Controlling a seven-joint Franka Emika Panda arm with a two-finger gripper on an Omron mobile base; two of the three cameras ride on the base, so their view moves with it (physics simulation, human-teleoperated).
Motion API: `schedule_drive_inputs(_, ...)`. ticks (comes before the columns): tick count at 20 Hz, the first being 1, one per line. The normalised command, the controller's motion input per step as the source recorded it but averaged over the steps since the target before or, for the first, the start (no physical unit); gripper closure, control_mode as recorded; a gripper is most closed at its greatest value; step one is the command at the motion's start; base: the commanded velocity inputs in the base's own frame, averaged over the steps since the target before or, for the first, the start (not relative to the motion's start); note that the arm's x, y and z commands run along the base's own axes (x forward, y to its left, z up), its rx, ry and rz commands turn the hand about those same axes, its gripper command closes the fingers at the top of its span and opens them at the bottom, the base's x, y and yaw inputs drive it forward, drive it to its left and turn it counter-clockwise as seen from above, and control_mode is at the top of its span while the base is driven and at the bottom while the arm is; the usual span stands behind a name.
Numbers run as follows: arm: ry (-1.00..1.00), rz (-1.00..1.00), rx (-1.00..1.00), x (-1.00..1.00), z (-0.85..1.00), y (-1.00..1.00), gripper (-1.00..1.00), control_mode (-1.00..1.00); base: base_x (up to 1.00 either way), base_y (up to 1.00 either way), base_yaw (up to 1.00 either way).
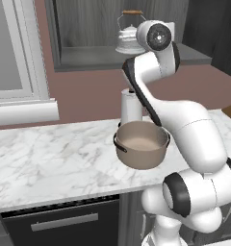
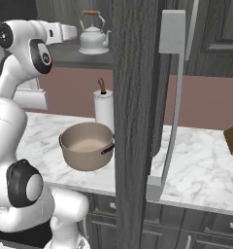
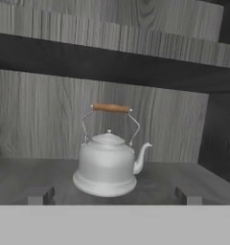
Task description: Pick the kettle from the cabinet and place it on a stove burner. Then pick the pot from the counter and place it on another stove burner. Finally, turn both burners on.
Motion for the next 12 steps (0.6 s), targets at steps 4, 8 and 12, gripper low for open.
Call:
schedule_drive_inputs(4,0.07,0.0,0.0,0.28,0.22,0.0,-1.0,-1.0,0.0,0.0,0.0)
schedule_drive_inputs(8,0.02,0.0,0.0,0.37,0.07,0.0,-1.0,-1.0,0.0,0.0,0.0)
schedule_drive_inputs(12,-0.05,0.0,0.0,0.35,0.0,0.0,-1.0,-1.0,0.0,0.0,0.0)
